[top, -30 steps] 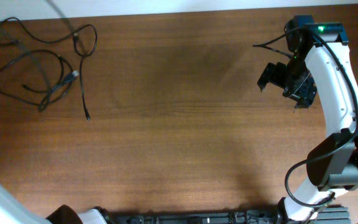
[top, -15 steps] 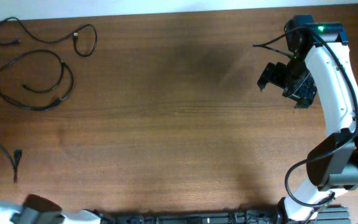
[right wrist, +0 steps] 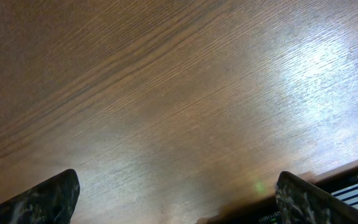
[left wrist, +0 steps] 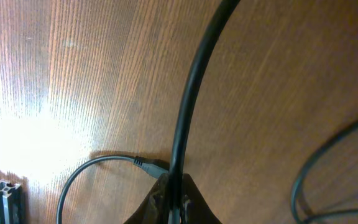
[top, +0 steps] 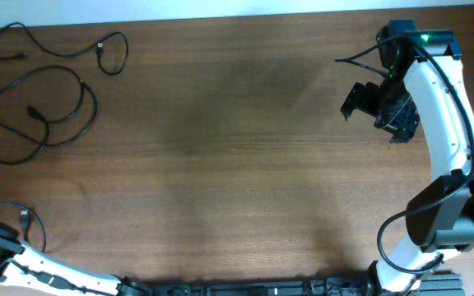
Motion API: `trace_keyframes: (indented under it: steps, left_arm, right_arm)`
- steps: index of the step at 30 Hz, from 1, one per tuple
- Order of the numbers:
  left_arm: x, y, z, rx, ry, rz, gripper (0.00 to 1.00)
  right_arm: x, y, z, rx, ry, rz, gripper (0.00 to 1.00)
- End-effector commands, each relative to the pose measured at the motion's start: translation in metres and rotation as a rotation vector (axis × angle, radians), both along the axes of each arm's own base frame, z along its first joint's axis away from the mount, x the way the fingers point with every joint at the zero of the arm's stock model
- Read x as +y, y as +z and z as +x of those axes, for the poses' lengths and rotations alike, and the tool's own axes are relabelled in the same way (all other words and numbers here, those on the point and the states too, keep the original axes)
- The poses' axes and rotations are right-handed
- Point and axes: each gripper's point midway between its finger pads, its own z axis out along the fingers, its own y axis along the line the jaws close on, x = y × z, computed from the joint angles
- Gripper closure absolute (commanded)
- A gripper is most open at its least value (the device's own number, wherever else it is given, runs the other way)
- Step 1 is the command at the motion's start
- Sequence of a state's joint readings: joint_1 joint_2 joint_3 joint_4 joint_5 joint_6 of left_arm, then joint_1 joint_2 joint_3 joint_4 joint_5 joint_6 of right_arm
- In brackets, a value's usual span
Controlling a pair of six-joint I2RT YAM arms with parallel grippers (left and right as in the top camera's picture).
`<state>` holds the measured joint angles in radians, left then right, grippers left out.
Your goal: Untangle cables
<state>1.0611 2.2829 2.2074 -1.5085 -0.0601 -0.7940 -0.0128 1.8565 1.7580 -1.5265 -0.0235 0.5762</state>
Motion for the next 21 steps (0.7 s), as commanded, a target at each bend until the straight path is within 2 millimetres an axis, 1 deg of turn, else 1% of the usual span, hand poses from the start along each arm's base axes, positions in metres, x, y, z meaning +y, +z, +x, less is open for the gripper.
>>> trace_keyframes:
  steps: [1,2,5,6,7,8,9,10,11,13,16,17,18,20,21]
  left_arm:
    - [-0.007,-0.021,0.011,-0.050,-0.051,-0.088,0.89]
    - [-0.013,-0.027,0.022,-0.108,-0.092,-0.132,0.88]
    - [-0.025,-0.030,0.031,-0.114,-0.131,-0.172,0.84]
    - [-0.029,-0.030,0.041,-0.147,-0.200,-0.178,0.83]
    - [-0.040,-0.028,0.065,-0.219,-0.297,-0.193,0.82]
    - [-0.047,-0.028,0.074,-0.223,-0.329,-0.195,0.80]
    - [-0.058,-0.028,0.094,-0.233,-0.463,-0.179,0.77]
    - [-0.066,-0.029,0.112,-0.244,-0.581,-0.155,0.47]
    - [-0.071,-0.030,0.129,-0.226,-0.675,-0.111,0.32]
    - [-0.077,-0.034,0.142,-0.103,-0.760,-0.030,0.31]
    - [-0.112,-0.045,0.183,-0.114,-0.867,0.000,0.27]
    - [-0.119,-0.053,0.187,-0.115,-0.800,-0.005,0.30]
    - [-0.116,-0.065,0.176,-0.069,-0.631,-0.004,0.32]
    - [-0.102,-0.076,0.161,-0.015,-0.508,0.024,0.32]
    - [-0.096,-0.080,0.156,-0.017,-0.488,0.027,0.32]
  right_arm:
    - [-0.002,0.000,-0.001,0.001,-0.004,-0.010,0.02]
    - [-0.002,0.000,-0.001,0.001,-0.004,-0.010,0.02]
    - [-0.002,0.000,-0.001,0.001,-0.004,-0.009,0.02]
    - [-0.002,0.000,-0.001,0.001,-0.004,-0.010,0.02]
    - [-0.002,0.000,-0.001,0.001,-0.004,-0.010,0.02]
    - [-0.002,0.000,-0.001,0.001,-0.004,-0.010,0.02]
    - [-0.002,0.000,-0.001,0.001,-0.004,-0.010,0.02]
    - [-0.002,0.000,-0.001,0.001,-0.004,-0.010,0.02]
    - [-0.002,0.000,-0.001,0.001,-0.004,-0.010,0.01]
    - [-0.002,0.000,-0.001,0.001,-0.004,-0.010,0.02]
    - [-0.002,0.000,-0.001,0.001,-0.004,-0.010,0.02]
    - [-0.002,0.000,-0.001,0.001,-0.004,-0.009,0.02]
    - [-0.002,0.000,-0.001,0.001,-0.004,-0.009,0.02]
    - [-0.002,0.000,-0.001,0.001,-0.004,-0.010,0.02]
    - [-0.002,0.000,-0.001,0.001,-0.004,-0.010,0.02]
